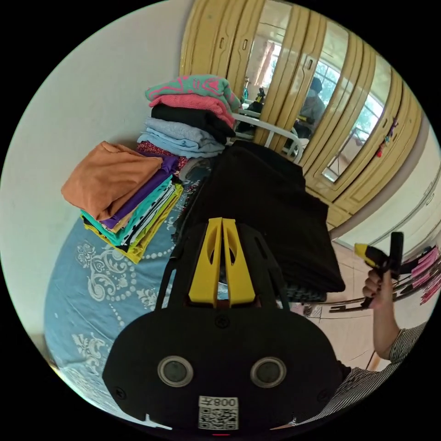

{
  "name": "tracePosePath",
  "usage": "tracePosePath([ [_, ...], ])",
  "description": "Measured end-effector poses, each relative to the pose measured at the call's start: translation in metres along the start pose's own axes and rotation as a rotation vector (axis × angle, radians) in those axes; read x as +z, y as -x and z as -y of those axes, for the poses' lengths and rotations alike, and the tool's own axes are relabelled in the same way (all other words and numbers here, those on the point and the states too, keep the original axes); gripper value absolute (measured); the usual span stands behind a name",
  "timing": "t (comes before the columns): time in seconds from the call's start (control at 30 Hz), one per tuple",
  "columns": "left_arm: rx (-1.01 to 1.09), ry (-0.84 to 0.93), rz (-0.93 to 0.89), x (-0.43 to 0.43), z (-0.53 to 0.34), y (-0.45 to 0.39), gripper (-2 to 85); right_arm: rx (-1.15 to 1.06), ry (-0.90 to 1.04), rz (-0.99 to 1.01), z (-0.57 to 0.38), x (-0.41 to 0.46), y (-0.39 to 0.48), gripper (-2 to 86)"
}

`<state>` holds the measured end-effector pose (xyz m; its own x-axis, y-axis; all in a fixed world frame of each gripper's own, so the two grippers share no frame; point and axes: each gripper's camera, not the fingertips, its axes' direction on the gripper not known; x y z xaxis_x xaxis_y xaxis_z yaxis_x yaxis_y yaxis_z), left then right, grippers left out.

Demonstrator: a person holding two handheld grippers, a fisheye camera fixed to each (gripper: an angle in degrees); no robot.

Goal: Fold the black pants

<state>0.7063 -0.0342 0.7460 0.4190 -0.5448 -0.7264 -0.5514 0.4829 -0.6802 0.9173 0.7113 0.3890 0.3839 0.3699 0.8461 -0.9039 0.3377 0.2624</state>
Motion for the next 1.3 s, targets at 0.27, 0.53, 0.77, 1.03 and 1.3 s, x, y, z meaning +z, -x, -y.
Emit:
tracePosePath([
  [0.27,-0.023,-0.030,-0.026,0.026,0.038,-0.016,-0.1,-0.375,0.246,-0.378,0.131,0.141,0.110,0.0],
  [0.53,-0.071,-0.051,0.005,0.050,0.061,-0.018,0.0,-0.377,0.388,-0.502,0.171,0.233,0.125,0.1],
  [0.77,-0.053,-0.087,0.020,0.051,0.061,-0.022,0.0,-0.414,0.357,-0.517,0.183,0.233,0.152,0.2],
  [1.03,-0.137,-0.177,-0.225,0.031,0.047,0.004,0.1,-0.408,0.274,-0.417,0.209,0.187,0.174,0.6],
  [1.3,-0.165,-0.332,-0.359,-0.002,-0.008,0.021,0.0,-0.333,0.172,-0.652,0.267,0.123,0.127,6.7],
])
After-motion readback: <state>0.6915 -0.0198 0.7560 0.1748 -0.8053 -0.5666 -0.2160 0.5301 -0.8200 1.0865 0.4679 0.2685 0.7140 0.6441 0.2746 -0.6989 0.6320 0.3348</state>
